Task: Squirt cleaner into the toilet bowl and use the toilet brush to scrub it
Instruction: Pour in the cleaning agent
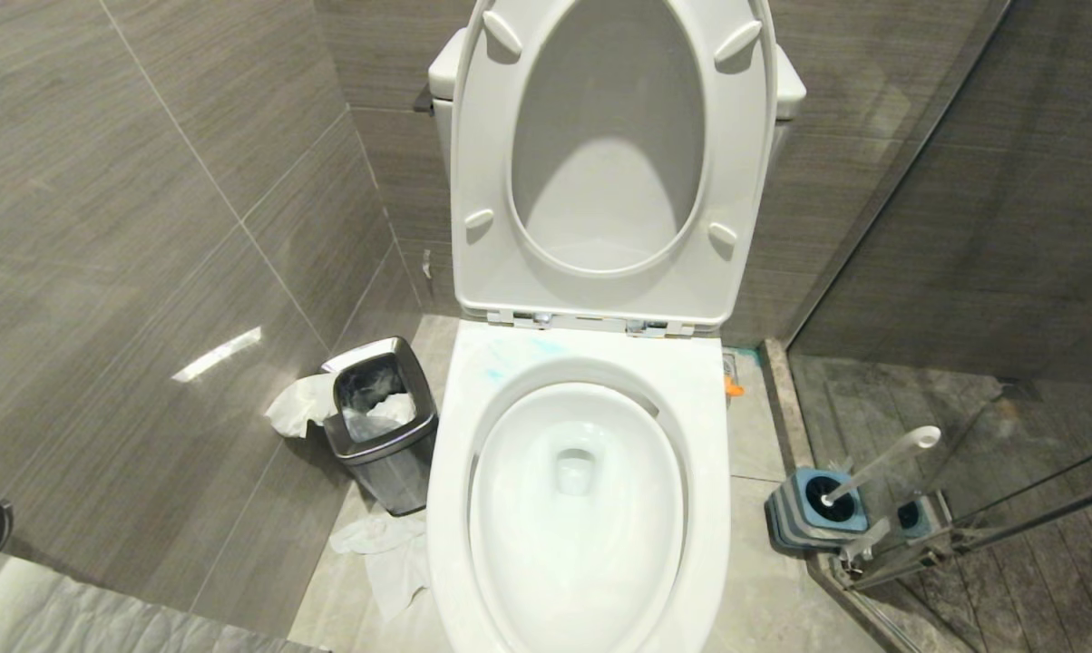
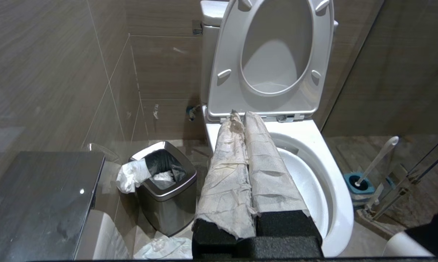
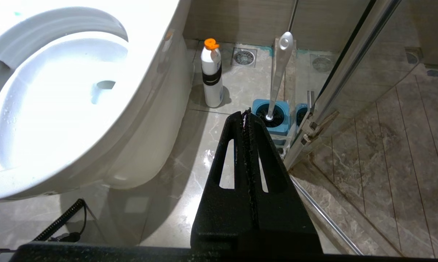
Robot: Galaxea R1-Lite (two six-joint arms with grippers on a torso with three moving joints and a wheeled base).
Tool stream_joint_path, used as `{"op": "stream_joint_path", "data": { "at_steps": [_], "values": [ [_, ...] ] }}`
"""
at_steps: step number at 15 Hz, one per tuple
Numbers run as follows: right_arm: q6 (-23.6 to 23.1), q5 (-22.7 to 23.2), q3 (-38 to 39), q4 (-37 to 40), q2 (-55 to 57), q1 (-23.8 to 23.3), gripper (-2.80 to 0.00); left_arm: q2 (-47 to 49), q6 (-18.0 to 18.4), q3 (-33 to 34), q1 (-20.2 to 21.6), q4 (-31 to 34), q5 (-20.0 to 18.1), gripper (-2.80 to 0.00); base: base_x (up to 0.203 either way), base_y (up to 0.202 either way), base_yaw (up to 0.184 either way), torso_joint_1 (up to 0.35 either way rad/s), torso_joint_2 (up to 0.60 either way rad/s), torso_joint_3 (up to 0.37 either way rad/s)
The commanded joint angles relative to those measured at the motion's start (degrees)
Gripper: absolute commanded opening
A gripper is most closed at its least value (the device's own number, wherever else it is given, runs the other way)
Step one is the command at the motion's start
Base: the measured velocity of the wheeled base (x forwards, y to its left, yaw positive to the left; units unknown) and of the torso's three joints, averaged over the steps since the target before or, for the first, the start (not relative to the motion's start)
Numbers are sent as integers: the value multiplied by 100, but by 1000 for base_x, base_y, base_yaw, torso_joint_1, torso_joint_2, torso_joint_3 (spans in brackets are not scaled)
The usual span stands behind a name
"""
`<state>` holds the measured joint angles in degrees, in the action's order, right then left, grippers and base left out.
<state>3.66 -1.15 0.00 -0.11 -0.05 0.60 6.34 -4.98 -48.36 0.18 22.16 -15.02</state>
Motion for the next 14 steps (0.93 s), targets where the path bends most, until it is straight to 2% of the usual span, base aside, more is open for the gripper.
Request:
{"op": "stream_joint_path", "data": {
  "at_steps": [1, 6, 9, 12, 14],
  "values": [
    [3, 0, 0, -7, 5, 2, -280, -504, 35, 219, -1, 46, -3, -280, 0, 0, 0, 0, 0, 0],
    [3, 0, 0, -7, 5, 2, -280, -625, 137, 396, -9, 26, 48, -280, 0, 0, 0, 0, 0, 0],
    [3, 0, 0, -7, 5, 2, -280, -625, 340, 987, -9, -92, 103, -280, 0, 0, 0, 0, 0, 0],
    [3, 0, 0, -7, 5, 2, -280, -625, 461, 2006, -9, -989, 196, -280, 0, 0, 0, 0, 0, 0],
    [3, 0, 0, -7, 5, 2, -280, -625, 502, 2668, -9, -1606, 387, -280, 0, 0, 0, 0, 0, 0]
  ]
}}
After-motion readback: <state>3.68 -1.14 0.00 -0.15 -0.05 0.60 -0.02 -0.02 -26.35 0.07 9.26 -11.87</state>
